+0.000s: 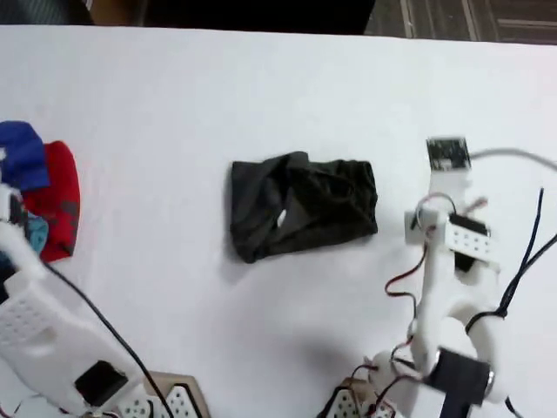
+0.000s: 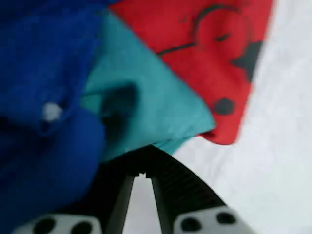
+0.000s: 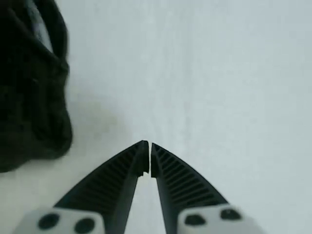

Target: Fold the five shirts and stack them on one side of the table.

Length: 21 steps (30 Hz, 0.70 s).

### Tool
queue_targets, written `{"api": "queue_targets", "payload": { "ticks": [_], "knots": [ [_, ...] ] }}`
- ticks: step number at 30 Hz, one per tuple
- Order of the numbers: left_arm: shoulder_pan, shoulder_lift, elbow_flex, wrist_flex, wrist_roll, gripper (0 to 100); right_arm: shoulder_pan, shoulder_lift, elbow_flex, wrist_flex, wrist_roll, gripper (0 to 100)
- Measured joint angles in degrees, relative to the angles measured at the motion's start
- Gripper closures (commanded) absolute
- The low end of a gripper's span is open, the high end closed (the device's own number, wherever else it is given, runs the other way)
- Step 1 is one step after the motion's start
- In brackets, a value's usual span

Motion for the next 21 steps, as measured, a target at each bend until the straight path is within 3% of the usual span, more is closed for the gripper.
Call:
{"api": "queue_targets", "payload": {
  "ticks": [7,12,21],
  "knots": [
    [1.14,-0.35,13.27,-8.09,-0.18,97,-14.33,-8.26,-13.63,11.43,0.00,97.8],
    [1.93,-3.08,19.43,-13.27,-0.18,97,-25.05,-5.36,-13.89,8.62,0.00,97.8],
    [2.11,-3.43,20.75,-14.07,-0.18,97,-34.81,10.73,-22.51,4.22,-1.41,97.8]
  ]
}}
